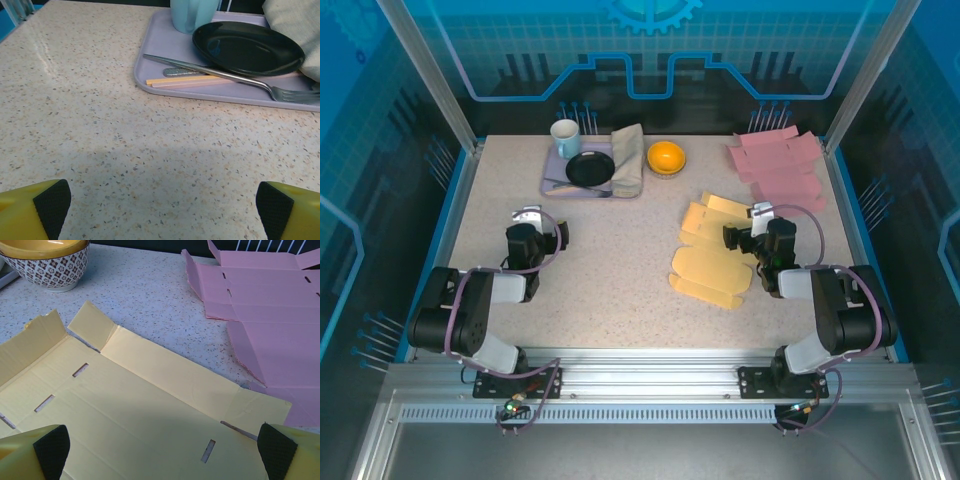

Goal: Fold the paper box

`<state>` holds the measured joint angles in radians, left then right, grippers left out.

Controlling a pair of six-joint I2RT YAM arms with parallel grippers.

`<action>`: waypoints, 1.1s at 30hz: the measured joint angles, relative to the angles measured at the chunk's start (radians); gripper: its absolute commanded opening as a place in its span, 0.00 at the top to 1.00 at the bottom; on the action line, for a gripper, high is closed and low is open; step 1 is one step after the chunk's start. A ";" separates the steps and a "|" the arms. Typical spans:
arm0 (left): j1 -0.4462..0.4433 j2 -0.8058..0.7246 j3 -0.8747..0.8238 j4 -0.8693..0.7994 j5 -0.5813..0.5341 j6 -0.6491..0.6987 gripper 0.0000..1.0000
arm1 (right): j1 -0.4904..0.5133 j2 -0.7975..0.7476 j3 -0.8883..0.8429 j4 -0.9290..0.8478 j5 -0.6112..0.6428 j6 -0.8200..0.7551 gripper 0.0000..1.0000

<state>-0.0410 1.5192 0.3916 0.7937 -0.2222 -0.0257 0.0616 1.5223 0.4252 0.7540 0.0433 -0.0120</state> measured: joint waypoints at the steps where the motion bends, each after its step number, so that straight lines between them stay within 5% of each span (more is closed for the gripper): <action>1: 0.000 -0.001 0.002 -0.009 0.011 0.002 0.01 | 0.000 -0.001 0.001 -0.006 -0.003 0.000 0.00; 9: -0.049 -0.159 0.192 -0.359 -0.101 -0.037 0.01 | 0.015 -0.051 0.315 -0.450 0.048 0.037 0.00; 16: -0.056 -0.282 0.441 -0.750 -0.192 -0.301 0.01 | 0.148 -0.070 0.559 -0.798 0.232 0.151 0.00; 23: -0.071 -0.294 0.488 -1.005 -0.035 -0.444 0.01 | 0.251 0.039 0.726 -1.119 0.353 0.336 0.00; 33: -0.172 -0.282 0.499 -1.128 0.143 -0.472 0.01 | 0.261 0.237 0.783 -1.257 0.349 0.454 0.00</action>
<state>-0.2131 1.2369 0.8906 -0.3344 -0.0788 -0.4980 0.3229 1.7592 1.2079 -0.5034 0.3920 0.4416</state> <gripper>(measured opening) 0.990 0.999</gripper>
